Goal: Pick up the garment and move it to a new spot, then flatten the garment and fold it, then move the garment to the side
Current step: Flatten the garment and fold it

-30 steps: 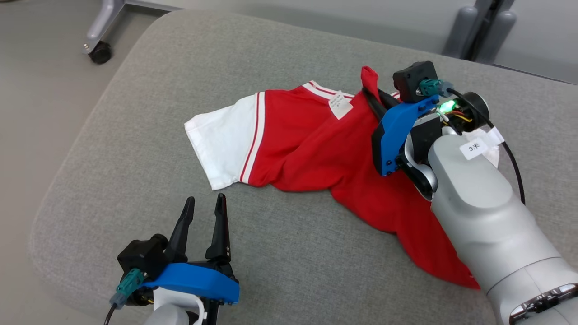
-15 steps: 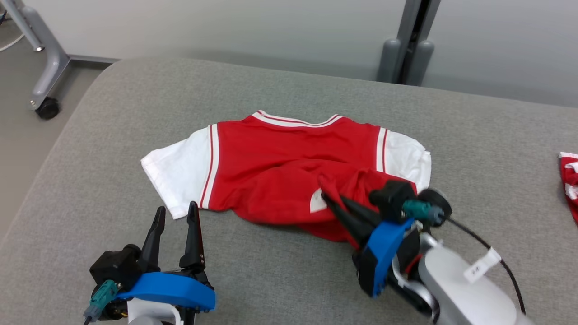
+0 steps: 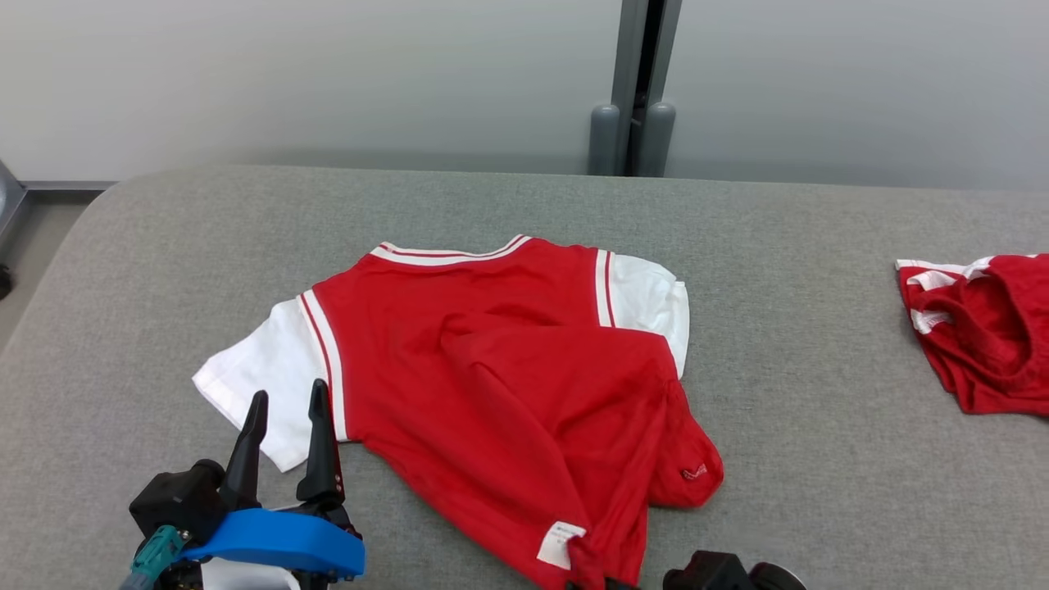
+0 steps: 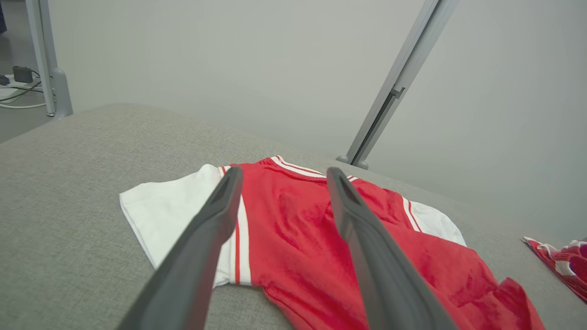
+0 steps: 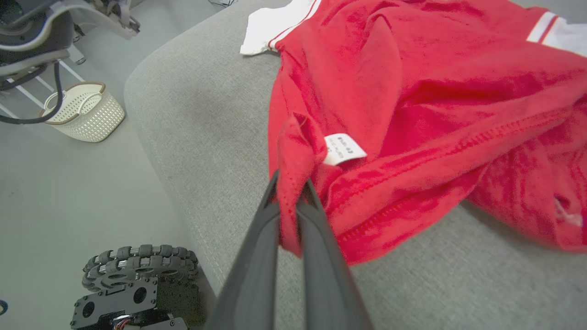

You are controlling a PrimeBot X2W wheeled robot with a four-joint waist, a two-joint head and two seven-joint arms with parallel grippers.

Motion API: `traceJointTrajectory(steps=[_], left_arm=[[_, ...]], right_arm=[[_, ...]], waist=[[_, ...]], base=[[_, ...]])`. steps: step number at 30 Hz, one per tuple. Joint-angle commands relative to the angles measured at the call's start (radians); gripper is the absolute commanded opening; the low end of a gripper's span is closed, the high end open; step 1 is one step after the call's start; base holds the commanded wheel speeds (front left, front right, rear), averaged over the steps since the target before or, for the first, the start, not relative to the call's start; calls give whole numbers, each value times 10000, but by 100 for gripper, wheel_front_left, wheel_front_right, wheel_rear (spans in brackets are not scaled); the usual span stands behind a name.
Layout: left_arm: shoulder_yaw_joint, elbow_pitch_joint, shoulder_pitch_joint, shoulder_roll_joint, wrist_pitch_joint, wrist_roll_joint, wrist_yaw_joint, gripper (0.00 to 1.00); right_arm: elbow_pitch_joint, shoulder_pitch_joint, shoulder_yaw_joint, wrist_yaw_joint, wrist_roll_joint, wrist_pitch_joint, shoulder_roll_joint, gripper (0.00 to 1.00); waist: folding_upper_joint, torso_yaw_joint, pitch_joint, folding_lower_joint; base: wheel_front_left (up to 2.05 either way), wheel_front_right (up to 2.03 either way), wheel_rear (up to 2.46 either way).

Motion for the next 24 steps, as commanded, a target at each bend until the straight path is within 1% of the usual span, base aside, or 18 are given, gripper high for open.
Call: traceJointTrajectory(steps=[1, 3, 4, 6, 7, 8, 11, 14, 16, 17, 24], left_arm=[[33, -69, 82, 101, 19, -40, 43, 100], [48, -108, 155, 131, 40, -65, 72, 100], [48, -108, 155, 131, 40, -65, 72, 100], [41, -166, 199, 163, 52, -51, 112, 100], [41, -166, 199, 163, 52, -51, 112, 100], [4, -202, 185, 161, 69, -38, 115, 100], [-50, -235, 121, 120, 86, -32, 119, 100], [-104, -239, 30, 70, 78, -39, 83, 100], [-146, -195, -73, 18, 69, -42, 43, 100], [-146, -195, -73, 18, 69, -42, 43, 100], [-300, 14, -354, -185, -33, -27, -49, 100]], right_arm=[[-288, 313, -309, 1, 54, 25, 124, 100], [-647, 495, -685, 1, 40, 55, 144, 100], [-647, 495, -685, 1, 40, 55, 144, 100], [-1263, 515, -1333, 1, 38, 133, 172, 100], [-1263, 515, -1333, 1, 38, 133, 172, 100], [-1630, 422, -1953, 1, 88, 189, 272, 100], [-1717, 32, -3022, 1, -252, 390, 293, 100], [-1106, -654, -3736, 1, -594, 799, 340, 100], [-441, -1265, -3909, 1, -786, 1108, 256, 100], [-441, -1265, -3909, 1, -786, 1108, 256, 100], [2378, -3354, -4304, 1, -918, 2068, 150, 100]], waist=[[0, -128, -85, 2], [0, -188, -116, 2], [0, -188, -116, 2], [0, -196, -143, 2], [0, -196, -143, 2], [0, -144, -139, 2], [0, -5, -83, 2], [0, 170, 58, 2], [0, 341, 174, 2], [0, 341, 174, 2], [0, 1107, 520, 2]], base=[[0, 0, 0], [0, 0, 0], [0, 0, 0], [0, 0, 0], [0, 0, 0], [0, 0, 0], [0, 0, 0], [0, 0, 0], [0, 0, 0], [0, 0, 0], [0, 0, 0]])
